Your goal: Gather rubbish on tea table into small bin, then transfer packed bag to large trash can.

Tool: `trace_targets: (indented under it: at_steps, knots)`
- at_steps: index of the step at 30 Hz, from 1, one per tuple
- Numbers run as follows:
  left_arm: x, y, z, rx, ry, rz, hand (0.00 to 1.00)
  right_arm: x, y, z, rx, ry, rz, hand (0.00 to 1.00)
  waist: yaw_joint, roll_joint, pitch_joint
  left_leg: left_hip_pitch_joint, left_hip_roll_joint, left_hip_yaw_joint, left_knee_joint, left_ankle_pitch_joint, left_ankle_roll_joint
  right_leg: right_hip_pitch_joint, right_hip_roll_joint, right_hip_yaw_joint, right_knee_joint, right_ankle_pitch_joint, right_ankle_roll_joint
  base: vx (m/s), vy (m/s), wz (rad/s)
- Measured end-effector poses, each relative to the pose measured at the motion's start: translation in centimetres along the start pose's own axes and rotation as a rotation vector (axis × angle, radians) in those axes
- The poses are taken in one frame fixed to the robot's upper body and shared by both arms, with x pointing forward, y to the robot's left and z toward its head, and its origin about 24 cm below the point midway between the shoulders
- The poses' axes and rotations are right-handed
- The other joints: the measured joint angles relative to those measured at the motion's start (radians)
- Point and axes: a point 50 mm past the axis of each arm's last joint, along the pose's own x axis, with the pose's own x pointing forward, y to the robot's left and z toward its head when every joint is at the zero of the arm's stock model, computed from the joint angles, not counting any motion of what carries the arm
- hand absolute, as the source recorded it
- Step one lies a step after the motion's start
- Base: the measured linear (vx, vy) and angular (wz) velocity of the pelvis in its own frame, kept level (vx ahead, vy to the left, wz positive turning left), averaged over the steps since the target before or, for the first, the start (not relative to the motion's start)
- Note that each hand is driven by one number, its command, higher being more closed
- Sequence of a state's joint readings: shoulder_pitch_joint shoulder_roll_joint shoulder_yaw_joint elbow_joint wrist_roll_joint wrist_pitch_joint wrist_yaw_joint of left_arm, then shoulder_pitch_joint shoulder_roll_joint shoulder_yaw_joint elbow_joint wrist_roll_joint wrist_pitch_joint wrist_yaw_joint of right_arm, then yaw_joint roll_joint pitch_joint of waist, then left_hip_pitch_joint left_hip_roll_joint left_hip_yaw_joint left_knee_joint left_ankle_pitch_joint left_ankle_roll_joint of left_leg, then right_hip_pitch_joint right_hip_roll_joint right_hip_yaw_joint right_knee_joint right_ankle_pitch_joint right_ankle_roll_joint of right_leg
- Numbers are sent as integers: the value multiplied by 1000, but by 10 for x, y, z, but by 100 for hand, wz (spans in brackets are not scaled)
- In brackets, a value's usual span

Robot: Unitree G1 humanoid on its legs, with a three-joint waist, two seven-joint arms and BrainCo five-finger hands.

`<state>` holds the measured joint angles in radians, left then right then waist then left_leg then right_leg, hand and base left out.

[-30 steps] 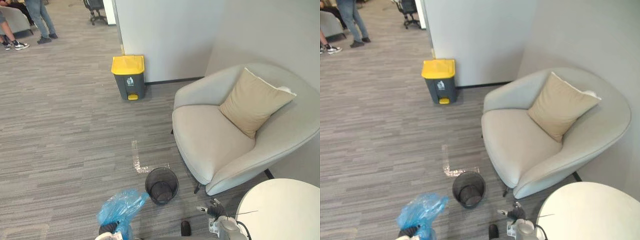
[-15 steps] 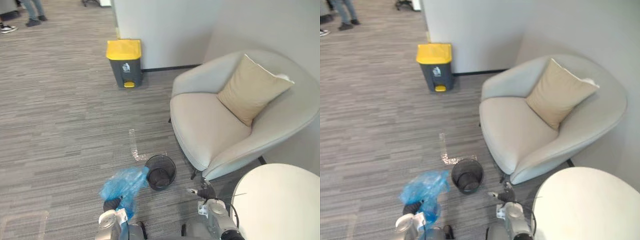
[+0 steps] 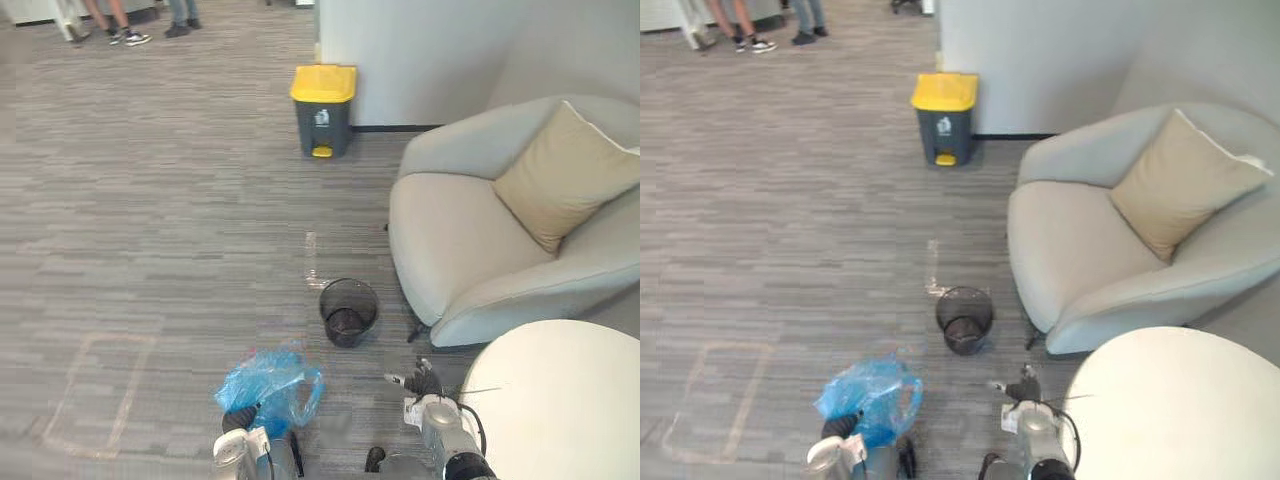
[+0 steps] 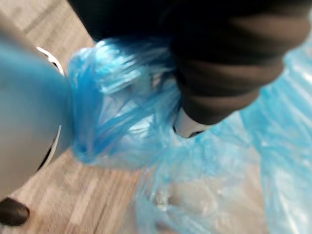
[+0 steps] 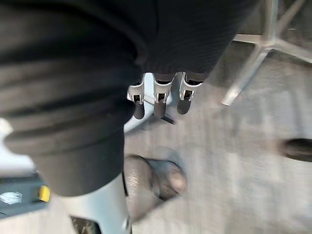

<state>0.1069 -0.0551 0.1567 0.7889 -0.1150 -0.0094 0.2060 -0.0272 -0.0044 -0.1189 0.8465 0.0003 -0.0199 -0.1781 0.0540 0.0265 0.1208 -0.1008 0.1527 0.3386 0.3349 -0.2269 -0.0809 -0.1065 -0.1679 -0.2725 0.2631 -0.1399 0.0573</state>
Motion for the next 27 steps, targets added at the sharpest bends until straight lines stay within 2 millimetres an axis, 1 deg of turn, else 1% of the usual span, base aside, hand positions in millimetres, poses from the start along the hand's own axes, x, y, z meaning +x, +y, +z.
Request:
trace_targets:
  at_steps: [1,2,3,4,5,7,8,10,11,12,13,14,15,16,17,18,19,20,21,22,23,24,25,26,27]
  knots:
    - [2,1,4,14,-9,-1,100,-1,1,-7,8,33,-1,0,5,-20,1,3,-34,-3,-52,24,13,-3,-10,10,-26,16,8,-83,211,29]
    - [4,13,3,66,-4,15,100,-4,8,-17,22,71,14,0,4,-40,-20,19,-85,-11,-150,77,38,4,-27,11,-97,53,15,-72,197,28]
    - [4,16,3,81,-3,17,100,-5,10,-19,26,75,15,0,0,-48,-26,20,-99,-20,-172,87,43,6,-31,12,-114,63,17,-59,197,36]
    - [5,20,3,107,-2,19,100,-6,10,-21,27,83,16,0,-5,-61,-32,19,-122,-27,-204,101,52,13,-41,17,-144,85,18,-31,200,39]
    - [6,22,2,121,4,20,100,-6,8,-26,27,104,7,0,-7,-62,-32,22,-142,-46,-219,110,64,35,-46,18,-172,107,16,-9,190,40]
    - [5,24,-4,150,25,20,100,-7,6,-31,22,127,1,0,-7,-65,-33,37,-163,-60,-238,118,75,61,-54,19,-193,115,19,16,144,37]
    - [5,28,-6,159,37,29,100,-6,6,-32,21,130,2,0,-7,-67,-34,44,-171,-66,-248,120,79,70,-58,17,-199,119,26,34,111,25]
    - [5,33,-7,167,39,40,100,-5,7,-29,26,130,3,0,-4,-71,-33,47,-184,-72,-252,116,85,69,-69,15,-191,105,39,52,72,8]
    - [5,35,-7,169,42,46,100,-3,7,-25,29,119,2,0,-1,-77,-29,48,-202,-70,-245,99,100,51,-93,9,-148,73,55,45,62,5]
    - [5,36,-8,169,44,47,100,-3,8,-24,30,116,2,0,-1,-79,-27,48,-207,-71,-243,95,103,43,-101,9,-127,60,55,73,80,9]
    - [4,37,-9,169,47,49,100,-2,8,-23,31,114,3,0,-1,-88,-22,51,-218,-74,-239,86,110,31,-121,8,-82,34,54,83,51,17]
    - [3,39,-11,171,51,53,100,-2,6,-22,28,111,-2,0,-3,-86,-16,53,-220,-90,-225,66,116,25,-136,9,-17,20,43,160,80,31]
    - [3,38,-13,168,56,53,100,-1,3,-21,24,104,-6,0,-4,-74,-6,62,-213,-111,-207,47,127,-25,-145,38,135,29,-5,123,49,34]
    - [3,38,-13,170,56,53,100,-1,3,-21,24,105,-7,0,-6,-71,-3,69,-211,-124,-204,43,128,-51,-142,69,199,44,-28,142,77,51]
    - [3,37,-11,167,48,51,100,-3,3,-25,26,114,-8,0,-16,-68,1,85,-202,-159,-185,27,138,-118,-121,154,356,84,-87,240,51,75]
    - [3,37,-10,162,47,53,100,-7,6,-33,39,138,-4,0,-22,-70,4,96,-190,-203,-160,2,150,-176,-60,239,462,29,-46,240,51,80]
    - [4,38,-9,155,47,58,100,-8,8,-35,42,143,0,0,-22,-73,3,100,-183,-214,-155,-6,150,-183,-36,250,468,3,-31,360,-7,73]
    - [4,40,-9,141,48,67,100,-10,11,-38,48,153,7,0,-20,-82,-1,115,-175,-234,-155,-20,149,-206,15,250,451,-46,-19,319,-22,57]
    - [5,39,-7,136,43,67,100,-10,11,-37,55,151,6,0,-20,-89,4,136,-176,-251,-162,-27,143,-231,52,238,403,-70,-11,388,-31,57]
    - [5,37,-6,133,41,65,100,-10,11,-37,58,151,2,0,-20,-88,4,143,-180,-267,-165,-32,141,-242,68,229,376,-72,-9,360,-41,59]
    - [7,34,-1,130,28,57,100,-9,9,-36,68,149,-6,0,-21,-86,6,162,-185,-290,-176,-43,135,-263,101,228,326,-73,-8,421,-66,71]
    - [8,29,3,125,16,47,100,-8,6,-35,76,146,-15,0,-30,-82,8,190,-188,-325,-193,-51,123,-262,124,228,292,-71,-25,441,-85,105]
    - [9,26,6,120,10,39,100,-8,4,-35,80,144,-23,0,-46,-80,7,209,-190,-362,-197,-60,109,-252,131,218,265,-63,-42,502,-119,135]
    - [8,23,5,115,9,32,100,-9,2,-38,89,153,-32,0,-55,-86,1,231,-194,-377,-180,-77,80,-227,128,187,196,-24,-64,420,-112,119]
    - [9,16,7,104,8,18,100,-10,-1,-41,87,161,-38,0,-57,-80,-4,217,-183,-366,-114,-98,46,-203,120,152,199,-51,-72,551,-122,93]
